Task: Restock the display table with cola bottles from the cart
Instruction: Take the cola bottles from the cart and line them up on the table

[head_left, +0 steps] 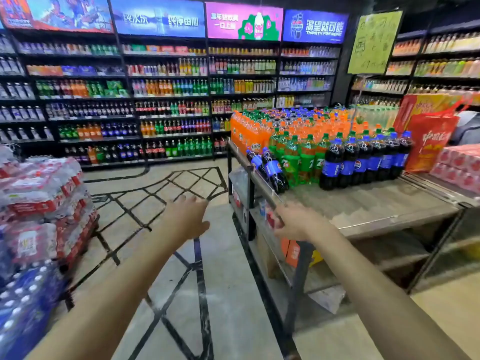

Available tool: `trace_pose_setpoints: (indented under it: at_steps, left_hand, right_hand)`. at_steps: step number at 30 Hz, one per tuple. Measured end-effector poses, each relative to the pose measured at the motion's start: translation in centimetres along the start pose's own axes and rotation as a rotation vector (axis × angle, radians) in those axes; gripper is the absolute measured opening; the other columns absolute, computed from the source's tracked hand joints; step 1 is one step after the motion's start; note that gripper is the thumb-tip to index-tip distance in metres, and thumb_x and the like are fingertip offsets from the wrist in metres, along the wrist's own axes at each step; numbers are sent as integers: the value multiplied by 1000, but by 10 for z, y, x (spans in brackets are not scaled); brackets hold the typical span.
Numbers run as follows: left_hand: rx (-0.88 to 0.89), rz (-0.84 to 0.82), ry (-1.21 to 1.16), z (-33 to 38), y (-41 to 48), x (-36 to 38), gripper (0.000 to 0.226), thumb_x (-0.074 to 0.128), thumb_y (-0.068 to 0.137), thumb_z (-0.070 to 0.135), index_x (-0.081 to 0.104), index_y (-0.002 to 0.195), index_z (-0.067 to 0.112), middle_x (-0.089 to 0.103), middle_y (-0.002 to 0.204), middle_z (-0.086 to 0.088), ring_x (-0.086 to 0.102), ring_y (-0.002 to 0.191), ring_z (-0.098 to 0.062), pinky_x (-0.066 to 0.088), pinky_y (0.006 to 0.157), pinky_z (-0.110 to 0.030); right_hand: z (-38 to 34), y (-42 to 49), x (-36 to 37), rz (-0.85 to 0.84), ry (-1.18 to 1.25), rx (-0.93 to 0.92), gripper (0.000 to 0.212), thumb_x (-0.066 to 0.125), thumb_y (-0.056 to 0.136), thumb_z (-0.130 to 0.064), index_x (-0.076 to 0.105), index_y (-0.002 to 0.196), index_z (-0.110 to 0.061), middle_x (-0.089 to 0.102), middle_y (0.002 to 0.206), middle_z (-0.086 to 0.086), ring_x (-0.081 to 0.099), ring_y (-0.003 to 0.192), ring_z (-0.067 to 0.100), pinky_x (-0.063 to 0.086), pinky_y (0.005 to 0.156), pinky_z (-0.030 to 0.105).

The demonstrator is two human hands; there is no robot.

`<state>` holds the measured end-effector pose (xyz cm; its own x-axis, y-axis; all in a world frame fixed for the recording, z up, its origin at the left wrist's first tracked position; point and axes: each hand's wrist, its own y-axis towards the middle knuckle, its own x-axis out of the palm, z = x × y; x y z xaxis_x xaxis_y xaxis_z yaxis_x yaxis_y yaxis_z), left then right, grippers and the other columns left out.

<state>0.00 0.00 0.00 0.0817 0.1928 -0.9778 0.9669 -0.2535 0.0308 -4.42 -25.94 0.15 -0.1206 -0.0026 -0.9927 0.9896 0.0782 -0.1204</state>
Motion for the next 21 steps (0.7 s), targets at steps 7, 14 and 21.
trace_pose_setpoints:
  at_steps: [7,14,21]
  left_hand:
    - [168,-187,39,40,-19,55,54,51,98,52,43,143,23,47,139,-9,44,131,-32,41,102,-49]
    - [386,-133,-20,136,-37,85,53,47,101,49,40,146,23,46,144,-8,44,132,-32,40,104,-49]
    - [707,-322,-20,272,-57,88,50,48,100,45,42,144,24,52,141,-6,52,126,-31,46,97,-43]
  right_hand:
    - [10,-46,72,-143,76,171,56,61,94,-44,45,140,-15,47,140,18,46,130,37,45,100,43]
    - [63,-117,122,-110,149,387,60,59,93,-53,48,139,-18,47,140,13,43,133,37,41,106,50]
    - [151,-224,158,-302,291,599,65,58,99,-48,37,153,-19,43,150,11,46,134,33,45,103,41]
